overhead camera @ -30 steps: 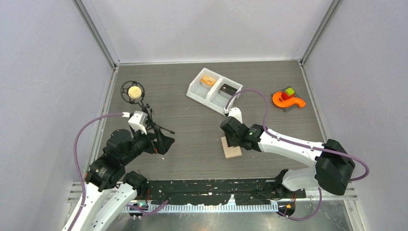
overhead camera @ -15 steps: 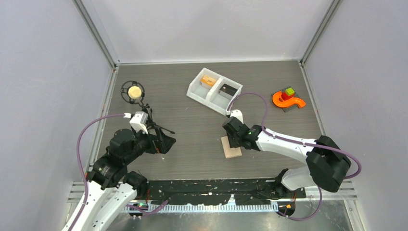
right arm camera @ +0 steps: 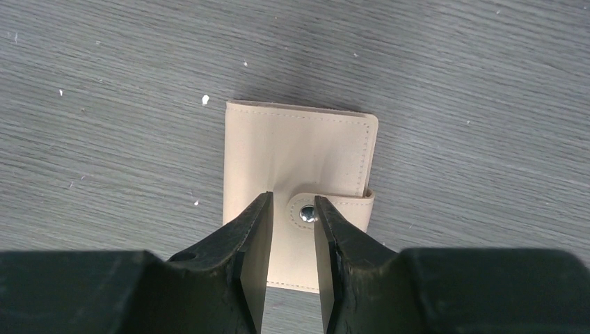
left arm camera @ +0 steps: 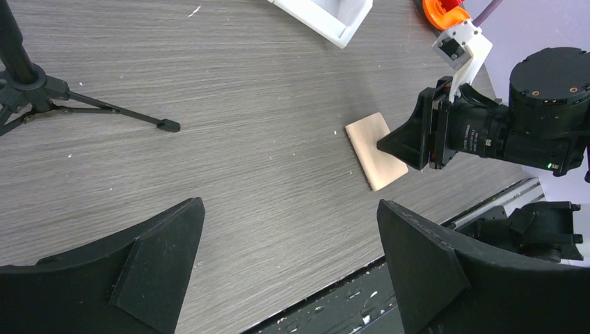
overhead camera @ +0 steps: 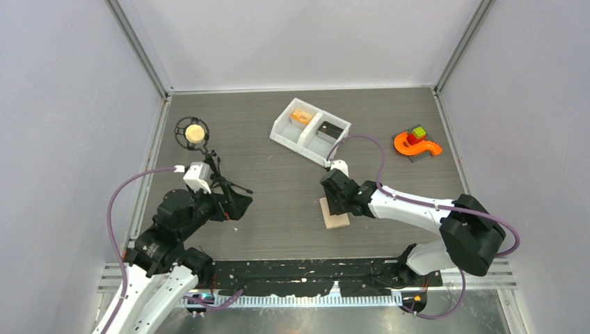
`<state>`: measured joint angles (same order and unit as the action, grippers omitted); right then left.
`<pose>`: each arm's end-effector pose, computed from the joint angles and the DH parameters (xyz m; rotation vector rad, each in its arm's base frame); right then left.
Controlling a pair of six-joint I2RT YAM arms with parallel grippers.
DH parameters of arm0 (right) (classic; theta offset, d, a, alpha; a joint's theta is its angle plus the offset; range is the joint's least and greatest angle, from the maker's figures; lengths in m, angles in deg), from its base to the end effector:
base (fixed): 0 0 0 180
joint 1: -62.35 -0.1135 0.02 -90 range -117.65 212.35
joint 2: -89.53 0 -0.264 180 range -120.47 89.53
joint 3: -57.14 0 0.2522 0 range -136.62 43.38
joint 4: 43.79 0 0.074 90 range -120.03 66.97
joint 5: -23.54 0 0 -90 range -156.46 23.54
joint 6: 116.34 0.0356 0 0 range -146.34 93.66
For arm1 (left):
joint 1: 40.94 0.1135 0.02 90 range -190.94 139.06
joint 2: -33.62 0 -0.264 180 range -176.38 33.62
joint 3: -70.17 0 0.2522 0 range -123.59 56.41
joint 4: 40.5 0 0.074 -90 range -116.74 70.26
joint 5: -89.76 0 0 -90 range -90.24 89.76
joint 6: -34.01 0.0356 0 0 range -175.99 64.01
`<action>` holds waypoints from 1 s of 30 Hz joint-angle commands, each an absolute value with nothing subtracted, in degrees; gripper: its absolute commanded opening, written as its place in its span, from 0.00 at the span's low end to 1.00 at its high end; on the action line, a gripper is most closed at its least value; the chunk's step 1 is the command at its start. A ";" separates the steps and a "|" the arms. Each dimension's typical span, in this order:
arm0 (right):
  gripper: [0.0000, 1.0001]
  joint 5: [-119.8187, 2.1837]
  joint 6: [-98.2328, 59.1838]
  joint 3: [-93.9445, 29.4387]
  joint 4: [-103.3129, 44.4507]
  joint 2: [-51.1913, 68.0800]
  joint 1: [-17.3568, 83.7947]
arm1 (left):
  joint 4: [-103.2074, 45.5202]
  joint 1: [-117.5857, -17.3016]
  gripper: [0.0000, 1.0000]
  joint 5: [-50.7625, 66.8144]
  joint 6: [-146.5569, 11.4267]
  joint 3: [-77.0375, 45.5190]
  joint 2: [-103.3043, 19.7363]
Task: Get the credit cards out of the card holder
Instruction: Open the card holder at the center of the board.
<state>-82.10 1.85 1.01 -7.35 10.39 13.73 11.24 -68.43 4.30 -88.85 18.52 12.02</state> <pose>0.1774 0.1868 0.1809 -0.3587 2.5311 0.1585 0.0826 -0.0462 0.2965 -0.0405 2.0280 -0.7609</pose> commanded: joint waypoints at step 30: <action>0.05 -76.93 2.74 2.75 -16.72 14.51 5.98 | 9.51 -68.63 0.94 18.52 -88.36 15.74 -1.02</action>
